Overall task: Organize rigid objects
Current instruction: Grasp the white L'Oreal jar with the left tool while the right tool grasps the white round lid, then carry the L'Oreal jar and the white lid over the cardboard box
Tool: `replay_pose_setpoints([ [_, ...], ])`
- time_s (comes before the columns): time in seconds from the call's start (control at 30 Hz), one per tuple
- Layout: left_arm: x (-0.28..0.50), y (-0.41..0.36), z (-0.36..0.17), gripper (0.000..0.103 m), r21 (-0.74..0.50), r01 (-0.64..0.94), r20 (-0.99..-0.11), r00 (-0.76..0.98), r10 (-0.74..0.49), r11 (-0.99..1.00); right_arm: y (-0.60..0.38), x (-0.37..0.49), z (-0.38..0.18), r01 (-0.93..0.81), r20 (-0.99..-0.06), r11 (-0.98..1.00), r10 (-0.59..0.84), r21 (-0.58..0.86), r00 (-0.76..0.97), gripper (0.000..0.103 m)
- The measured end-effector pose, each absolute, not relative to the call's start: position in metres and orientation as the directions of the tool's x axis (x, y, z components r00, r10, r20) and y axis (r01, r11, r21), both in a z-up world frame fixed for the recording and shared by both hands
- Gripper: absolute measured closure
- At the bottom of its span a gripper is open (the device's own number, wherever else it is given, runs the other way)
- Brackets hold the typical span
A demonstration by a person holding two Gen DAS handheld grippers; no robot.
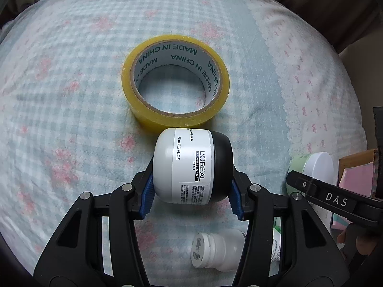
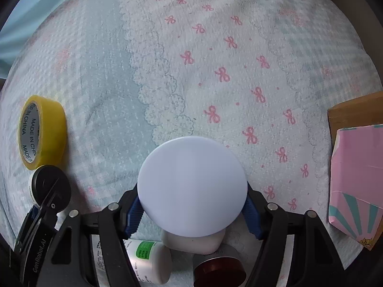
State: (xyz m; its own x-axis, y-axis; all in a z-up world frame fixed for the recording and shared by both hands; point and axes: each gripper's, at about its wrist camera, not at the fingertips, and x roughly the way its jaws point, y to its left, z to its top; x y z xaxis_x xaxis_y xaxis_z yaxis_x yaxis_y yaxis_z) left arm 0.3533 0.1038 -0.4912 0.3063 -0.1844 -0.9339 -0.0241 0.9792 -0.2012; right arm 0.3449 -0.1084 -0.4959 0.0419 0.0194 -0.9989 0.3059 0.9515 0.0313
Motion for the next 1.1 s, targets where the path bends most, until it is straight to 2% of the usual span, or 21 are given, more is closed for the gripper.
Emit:
replay_pose_setpoints([
  [0.4,0.335,0.119,-0.436,0.056,-0.239,-0.006,-0.904,0.367,-0.221,0.971,-0.098,0.338,-0.445,0.258,-0.994,0.964,0.033,0.058,0.102,0.037],
  [0.83,0.275,0.115,-0.31,0.055,-0.228,0.097,-0.864,0.44,-0.247,0.969,-0.097,0.29,-0.308,0.18,-0.96,0.968,0.124,0.172,0.251,0.037],
  [1.1,0.228,0.077,-0.248,0.055,-0.222,0.174,-0.842,0.462,-0.278,0.96,-0.134,0.239,-0.244,0.136,-0.94,0.969,0.157,0.205,0.302,0.037],
])
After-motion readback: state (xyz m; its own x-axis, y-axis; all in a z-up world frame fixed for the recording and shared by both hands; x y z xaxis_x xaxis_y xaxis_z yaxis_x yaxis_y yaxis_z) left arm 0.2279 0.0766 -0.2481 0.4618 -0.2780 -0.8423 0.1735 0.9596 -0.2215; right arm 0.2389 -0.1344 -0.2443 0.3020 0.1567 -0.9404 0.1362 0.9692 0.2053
